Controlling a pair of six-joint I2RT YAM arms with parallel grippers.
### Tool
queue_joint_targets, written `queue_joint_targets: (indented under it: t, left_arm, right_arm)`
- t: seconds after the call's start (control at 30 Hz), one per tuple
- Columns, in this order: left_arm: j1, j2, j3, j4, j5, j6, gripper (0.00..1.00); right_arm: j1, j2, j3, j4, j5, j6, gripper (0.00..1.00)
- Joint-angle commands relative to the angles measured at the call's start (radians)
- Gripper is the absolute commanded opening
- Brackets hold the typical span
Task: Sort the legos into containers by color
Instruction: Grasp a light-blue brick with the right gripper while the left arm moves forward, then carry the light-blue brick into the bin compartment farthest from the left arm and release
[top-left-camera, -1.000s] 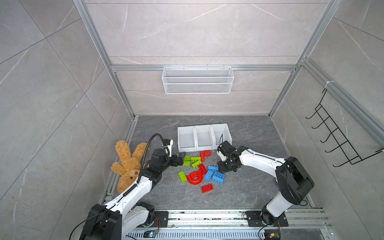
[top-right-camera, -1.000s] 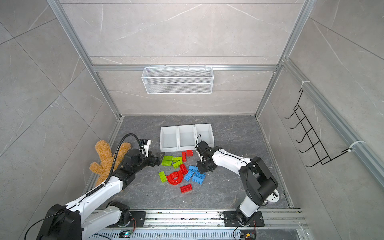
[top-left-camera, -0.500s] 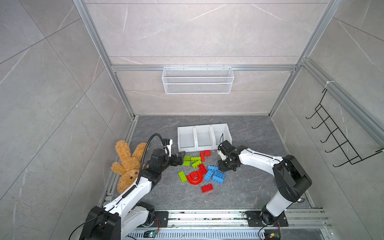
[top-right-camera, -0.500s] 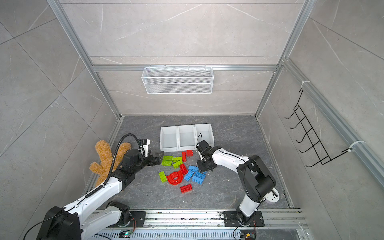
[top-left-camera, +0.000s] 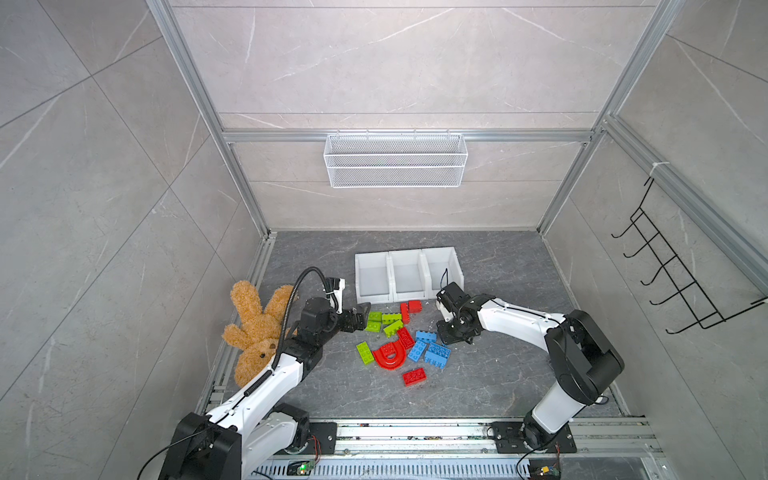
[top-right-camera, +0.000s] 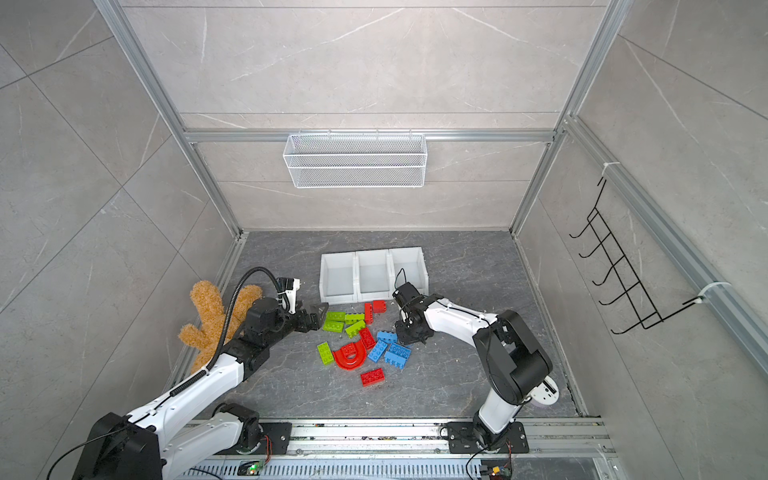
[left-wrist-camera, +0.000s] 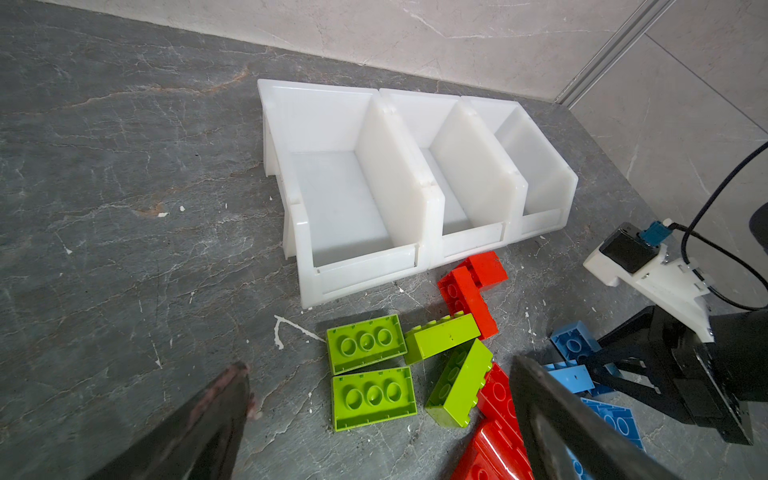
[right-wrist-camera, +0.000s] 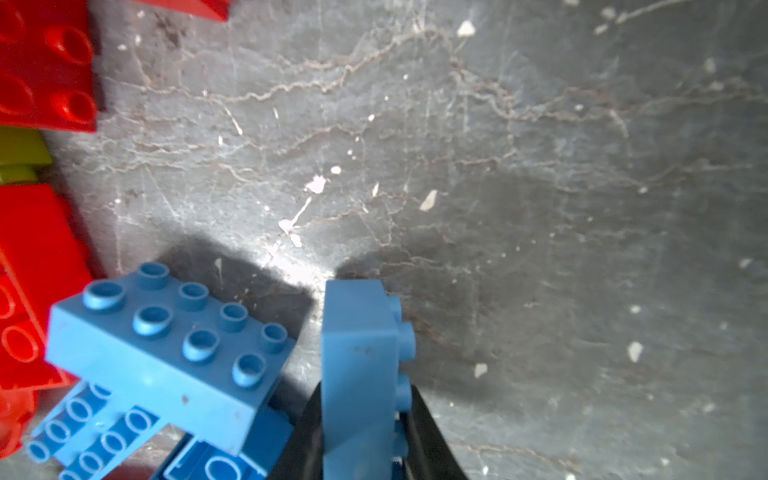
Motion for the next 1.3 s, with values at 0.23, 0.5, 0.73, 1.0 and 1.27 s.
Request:
queue_joint_targets:
  t: [0.23,0.5,0.73,1.0,1.27]
  left_arm:
    - [0.002,-0.023,0.012,-0.008,-0.021,0.019,1.00]
    - [0.002,-0.017,0.016,-0.012,-0.020,0.016,1.00]
    - [0.002,-0.018,0.011,-0.005,-0.024,0.015,1.00]
    - [0.003,-0.017,0.012,-0.005,-0.018,0.010,1.00]
    - [0.002,-0.013,0.000,0.010,-0.019,0.009,1.00]
  right_arm:
    - [-0.002,-0.077,-0.018,0.015,0.052,0.015,0.16]
    - [-0.015,-0.097,0.029,-0.007,0.058,-0.004,0.13]
    - [-0.111,-0.115,0.094,0.004,-0.040,-0.044,0.13]
    - [-0.227,-0.059,0.178,0.095,-0.092,-0.074,0.13]
    - [-0.255,0.082,0.294,0.145,-0.058,-0.090,0.14]
